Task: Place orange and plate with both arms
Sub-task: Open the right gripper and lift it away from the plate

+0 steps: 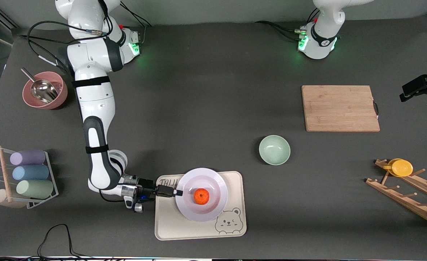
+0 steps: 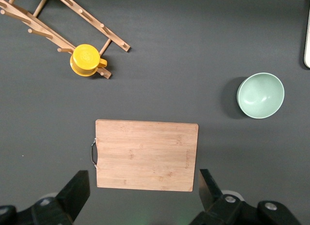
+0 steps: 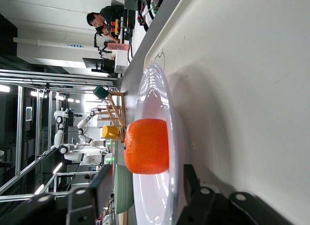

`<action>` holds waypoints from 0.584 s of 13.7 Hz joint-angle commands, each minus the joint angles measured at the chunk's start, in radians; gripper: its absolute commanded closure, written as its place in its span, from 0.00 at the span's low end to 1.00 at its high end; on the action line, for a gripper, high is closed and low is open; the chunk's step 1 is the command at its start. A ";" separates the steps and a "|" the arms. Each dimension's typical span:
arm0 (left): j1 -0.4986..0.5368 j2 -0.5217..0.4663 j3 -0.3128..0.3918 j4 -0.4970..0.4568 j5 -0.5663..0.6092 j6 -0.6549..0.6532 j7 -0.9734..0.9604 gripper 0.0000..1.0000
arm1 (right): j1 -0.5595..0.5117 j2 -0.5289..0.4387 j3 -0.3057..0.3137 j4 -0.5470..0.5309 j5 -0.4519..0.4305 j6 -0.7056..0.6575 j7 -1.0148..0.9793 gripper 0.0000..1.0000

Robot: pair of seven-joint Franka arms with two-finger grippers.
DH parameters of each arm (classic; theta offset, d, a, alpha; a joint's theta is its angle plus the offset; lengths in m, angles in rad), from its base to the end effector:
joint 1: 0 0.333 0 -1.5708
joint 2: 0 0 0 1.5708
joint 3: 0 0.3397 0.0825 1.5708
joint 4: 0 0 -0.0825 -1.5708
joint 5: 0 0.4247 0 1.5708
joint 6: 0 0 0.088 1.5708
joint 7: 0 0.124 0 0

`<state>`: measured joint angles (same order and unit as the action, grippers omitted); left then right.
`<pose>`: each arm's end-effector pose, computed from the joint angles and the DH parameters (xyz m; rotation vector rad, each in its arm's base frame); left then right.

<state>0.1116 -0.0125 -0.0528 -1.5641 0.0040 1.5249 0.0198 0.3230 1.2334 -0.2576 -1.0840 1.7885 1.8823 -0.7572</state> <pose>0.5849 0.0347 0.6380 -3.1371 -0.0614 0.0422 0.7924 0.2168 0.0662 -1.8520 0.0603 -0.1688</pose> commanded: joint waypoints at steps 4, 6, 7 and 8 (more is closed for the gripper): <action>-0.004 -0.010 0.007 -0.001 0.005 -0.012 0.019 0.00 | -0.005 -0.063 -0.012 0.027 -0.168 0.011 0.228 0.31; -0.006 -0.011 0.007 -0.001 0.005 -0.012 0.019 0.00 | -0.008 -0.095 -0.034 0.021 -0.257 0.001 0.237 0.29; -0.004 -0.012 0.007 -0.001 0.005 -0.014 0.019 0.00 | -0.013 -0.115 -0.037 0.018 -0.317 -0.005 0.237 0.25; -0.004 -0.012 0.007 -0.001 0.005 -0.014 0.019 0.00 | -0.033 -0.142 -0.037 0.016 -0.387 -0.008 0.239 0.21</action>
<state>0.1116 -0.0125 -0.0526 -1.5637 0.0042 1.5249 0.0209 0.3100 1.1497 -0.2917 -1.0470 1.5104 1.8839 -0.5481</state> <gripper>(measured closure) 0.000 0.278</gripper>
